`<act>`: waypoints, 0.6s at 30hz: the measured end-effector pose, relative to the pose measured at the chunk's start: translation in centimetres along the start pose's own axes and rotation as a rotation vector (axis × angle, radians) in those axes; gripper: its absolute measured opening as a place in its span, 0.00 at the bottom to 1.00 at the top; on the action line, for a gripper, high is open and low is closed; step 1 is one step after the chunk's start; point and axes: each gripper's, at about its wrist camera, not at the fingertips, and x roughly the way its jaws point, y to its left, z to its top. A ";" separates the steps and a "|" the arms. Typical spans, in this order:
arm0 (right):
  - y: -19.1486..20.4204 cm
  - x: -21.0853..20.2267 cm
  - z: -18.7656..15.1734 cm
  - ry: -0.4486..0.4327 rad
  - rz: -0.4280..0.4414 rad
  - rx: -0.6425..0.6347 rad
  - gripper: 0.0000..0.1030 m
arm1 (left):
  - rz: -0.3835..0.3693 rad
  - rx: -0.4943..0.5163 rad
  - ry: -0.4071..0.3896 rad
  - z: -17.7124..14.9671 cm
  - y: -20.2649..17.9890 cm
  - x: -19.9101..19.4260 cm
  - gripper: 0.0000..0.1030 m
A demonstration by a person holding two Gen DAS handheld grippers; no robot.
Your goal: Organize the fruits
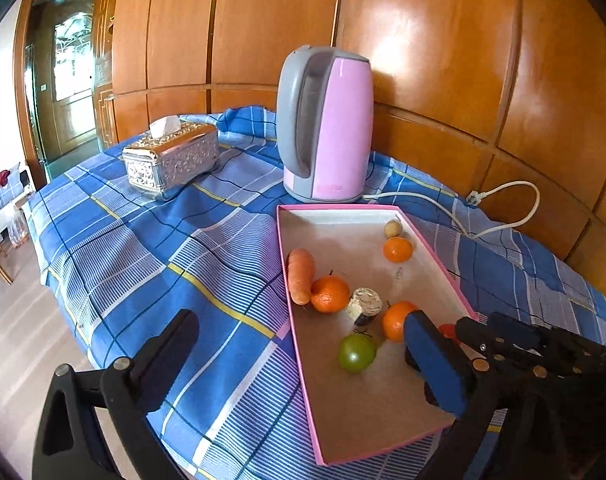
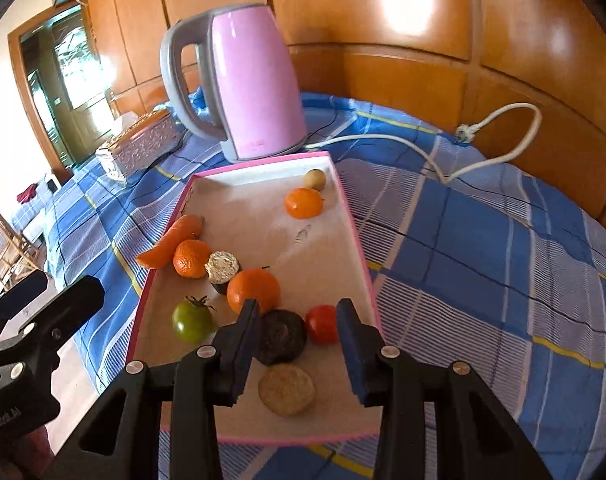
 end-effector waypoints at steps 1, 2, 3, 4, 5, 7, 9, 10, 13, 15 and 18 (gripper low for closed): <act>-0.2 -0.5 -0.4 -0.010 -0.014 0.010 0.43 | 0.003 0.002 0.002 -0.1 -0.1 -0.1 1.00; -0.3 -0.8 -0.7 -0.018 -0.025 0.016 0.45 | 0.007 0.004 0.006 -0.3 -0.3 -0.3 1.00; -0.4 -1.2 -1.0 -0.024 -0.037 0.017 0.49 | 0.006 0.006 0.006 -0.4 -0.4 -0.4 1.00; -0.4 -1.6 -1.4 -0.030 -0.049 0.015 0.51 | 0.006 0.011 0.005 -0.6 -0.6 -0.6 1.00; -0.5 -1.8 -1.7 -0.036 -0.060 0.013 0.52 | 0.008 0.014 0.006 -0.7 -0.7 -0.7 1.00; -0.6 -2.3 -2.3 -0.044 -0.083 0.016 0.52 | 0.021 0.011 0.010 -1.2 -1.1 -1.0 1.00; -0.9 -2.6 -2.8 -0.043 -0.105 0.023 0.52 | 0.024 0.015 0.014 -1.7 -1.4 -1.2 1.00; -1.0 -2.7 -2.9 -0.043 -0.112 0.025 0.52 | 0.026 0.016 0.012 -2.0 -1.6 -1.4 1.00; -1.5 -3.3 -3.3 -0.053 -0.134 0.038 0.52 | 0.028 0.018 0.000 -2.4 -1.9 -1.9 1.00; -1.7 -3.5 -3.4 -0.057 -0.143 0.048 0.52 | 0.031 0.010 -0.005 -2.5 -1.8 -2.1 1.00; -1.7 -4.1 -3.4 -0.063 -0.149 0.054 0.52 | 0.047 0.004 -0.022 -2.5 -1.5 -2.4 1.00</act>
